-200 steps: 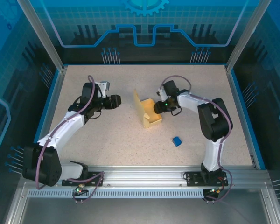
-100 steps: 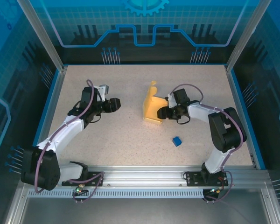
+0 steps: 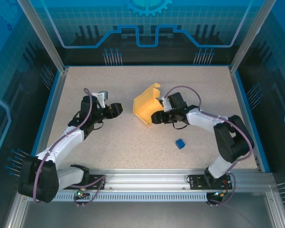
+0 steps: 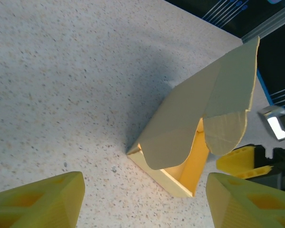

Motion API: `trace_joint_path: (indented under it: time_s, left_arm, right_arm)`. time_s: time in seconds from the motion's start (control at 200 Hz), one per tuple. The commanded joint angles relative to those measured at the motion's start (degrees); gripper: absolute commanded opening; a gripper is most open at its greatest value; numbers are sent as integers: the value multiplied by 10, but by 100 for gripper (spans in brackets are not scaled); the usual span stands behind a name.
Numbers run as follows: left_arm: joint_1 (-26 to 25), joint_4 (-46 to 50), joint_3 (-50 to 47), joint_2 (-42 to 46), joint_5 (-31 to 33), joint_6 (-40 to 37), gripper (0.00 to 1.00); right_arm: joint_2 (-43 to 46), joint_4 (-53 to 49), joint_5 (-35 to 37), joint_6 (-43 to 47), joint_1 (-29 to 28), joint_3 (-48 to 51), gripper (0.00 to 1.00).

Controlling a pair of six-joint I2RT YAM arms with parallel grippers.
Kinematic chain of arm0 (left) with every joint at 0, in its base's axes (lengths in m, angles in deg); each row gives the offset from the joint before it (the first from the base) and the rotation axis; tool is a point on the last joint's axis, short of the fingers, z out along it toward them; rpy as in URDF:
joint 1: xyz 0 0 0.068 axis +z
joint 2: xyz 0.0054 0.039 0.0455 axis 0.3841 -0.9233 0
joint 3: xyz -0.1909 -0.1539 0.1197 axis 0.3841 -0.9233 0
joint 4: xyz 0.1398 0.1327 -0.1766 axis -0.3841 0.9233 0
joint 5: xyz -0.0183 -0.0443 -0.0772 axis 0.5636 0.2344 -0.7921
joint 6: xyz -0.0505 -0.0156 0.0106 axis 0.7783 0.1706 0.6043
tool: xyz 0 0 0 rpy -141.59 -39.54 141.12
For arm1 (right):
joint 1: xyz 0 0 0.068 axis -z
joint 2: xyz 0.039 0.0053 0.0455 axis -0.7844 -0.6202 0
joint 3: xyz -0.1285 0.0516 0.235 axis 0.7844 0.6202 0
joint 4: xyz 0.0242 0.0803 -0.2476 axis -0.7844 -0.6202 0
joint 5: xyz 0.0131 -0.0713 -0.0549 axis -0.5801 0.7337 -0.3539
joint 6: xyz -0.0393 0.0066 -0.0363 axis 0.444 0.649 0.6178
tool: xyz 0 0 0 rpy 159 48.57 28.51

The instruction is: Fold the paper box

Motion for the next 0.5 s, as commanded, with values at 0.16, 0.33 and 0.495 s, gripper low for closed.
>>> trace_joint_path:
  time_s: [0.16, 0.33, 0.495]
  left_arm:
    - [-51, -39, -7, 3, -34, 53, 70]
    - [-95, -29, -9, -9, -37, 52, 71]
    - [-100, -33, -16, -22, -64, 31, 71]
  right_arm:
    - [119, -151, 170, 16, -3, 32, 68]
    - [160, -228, 204, -4, -1, 70, 77]
    - [185, -271, 183, -33, -2, 103, 80]
